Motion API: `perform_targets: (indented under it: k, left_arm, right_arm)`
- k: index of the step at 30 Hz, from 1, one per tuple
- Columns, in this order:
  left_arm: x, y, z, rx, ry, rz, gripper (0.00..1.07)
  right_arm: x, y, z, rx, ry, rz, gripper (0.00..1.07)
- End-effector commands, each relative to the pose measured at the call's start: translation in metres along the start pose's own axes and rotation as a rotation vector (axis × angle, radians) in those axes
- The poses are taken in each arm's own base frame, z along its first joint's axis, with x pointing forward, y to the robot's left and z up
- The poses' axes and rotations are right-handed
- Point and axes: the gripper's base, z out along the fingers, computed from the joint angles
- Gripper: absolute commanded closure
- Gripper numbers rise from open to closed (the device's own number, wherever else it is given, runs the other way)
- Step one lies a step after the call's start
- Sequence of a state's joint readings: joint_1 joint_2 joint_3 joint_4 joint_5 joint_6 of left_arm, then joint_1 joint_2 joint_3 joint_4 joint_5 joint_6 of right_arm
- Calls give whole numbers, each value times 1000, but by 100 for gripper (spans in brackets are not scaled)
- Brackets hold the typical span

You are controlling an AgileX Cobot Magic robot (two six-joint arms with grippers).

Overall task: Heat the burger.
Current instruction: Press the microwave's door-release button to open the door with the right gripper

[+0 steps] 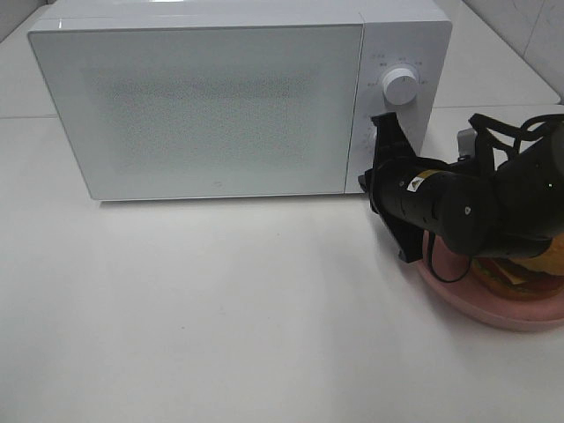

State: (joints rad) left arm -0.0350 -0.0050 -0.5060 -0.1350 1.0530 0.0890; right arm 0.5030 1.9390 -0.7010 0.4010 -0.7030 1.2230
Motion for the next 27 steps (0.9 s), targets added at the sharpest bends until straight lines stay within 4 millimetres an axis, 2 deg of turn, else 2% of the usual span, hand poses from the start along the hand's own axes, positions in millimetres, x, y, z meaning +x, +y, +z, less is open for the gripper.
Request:
perform_targets:
  k: [1, 11, 27]
  left_arm:
    - [1, 0, -2, -2, -28, -6, 106]
    - [1, 0, -2, -2, -28, -6, 106]
    - [1, 0, -2, -2, -28, -6, 106]
  right_arm:
    - [-1, 4, 2, -37, -24, -1, 107]
    - [-6, -3, 9, -13, -93, 63, 107]
    - [-11, -8, 11, 4, -148, 57, 107]
